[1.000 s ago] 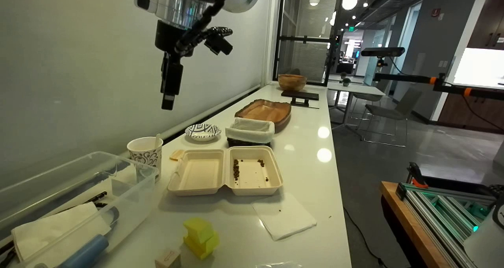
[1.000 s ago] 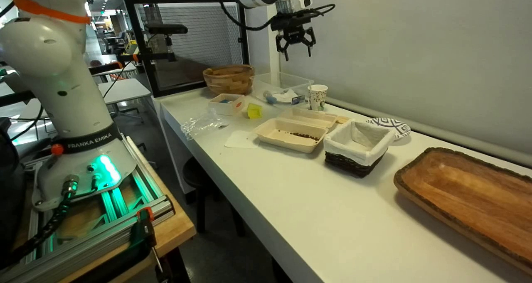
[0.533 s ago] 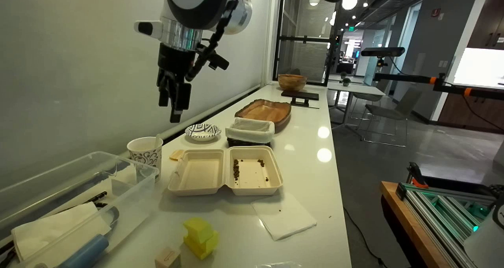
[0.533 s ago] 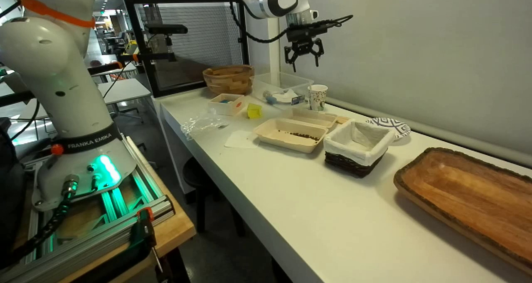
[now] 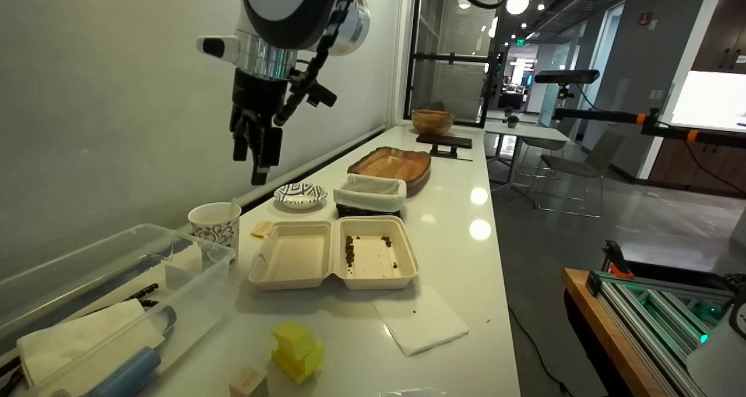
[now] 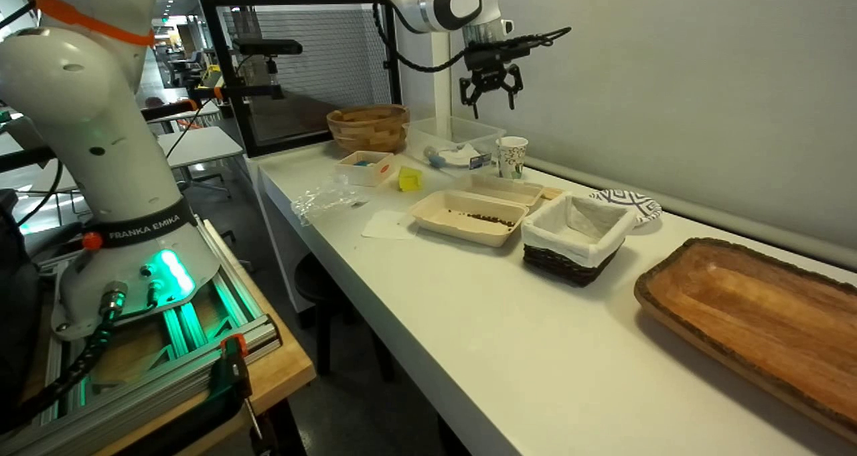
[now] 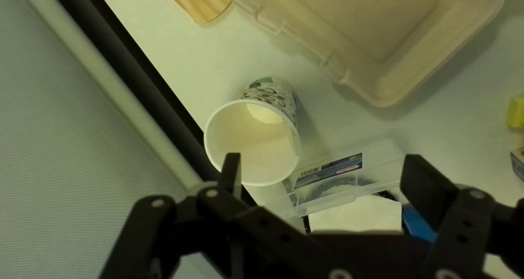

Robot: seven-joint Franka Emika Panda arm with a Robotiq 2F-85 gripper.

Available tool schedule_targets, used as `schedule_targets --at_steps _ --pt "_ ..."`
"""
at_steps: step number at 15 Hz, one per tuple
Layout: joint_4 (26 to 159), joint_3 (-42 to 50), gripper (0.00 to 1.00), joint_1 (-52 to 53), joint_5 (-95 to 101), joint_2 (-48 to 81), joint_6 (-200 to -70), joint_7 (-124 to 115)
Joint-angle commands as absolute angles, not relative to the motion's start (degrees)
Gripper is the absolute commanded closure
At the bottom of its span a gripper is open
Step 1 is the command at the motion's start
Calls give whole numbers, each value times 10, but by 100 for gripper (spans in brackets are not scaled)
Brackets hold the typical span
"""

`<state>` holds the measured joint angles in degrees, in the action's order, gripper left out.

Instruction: Remove the plastic spoon from the paper cup and put it in the takeaway pack

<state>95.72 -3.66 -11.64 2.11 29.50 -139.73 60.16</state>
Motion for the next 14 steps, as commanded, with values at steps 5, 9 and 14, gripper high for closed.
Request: schedule_targets --at_steps 5,9,14 --pt "912 -53 0 -129 18 358 -1413 724" --pt "894 -61 4 -127 20 380 -1419 785" --pt "874 -62 32 -124 22 401 -1431 827"
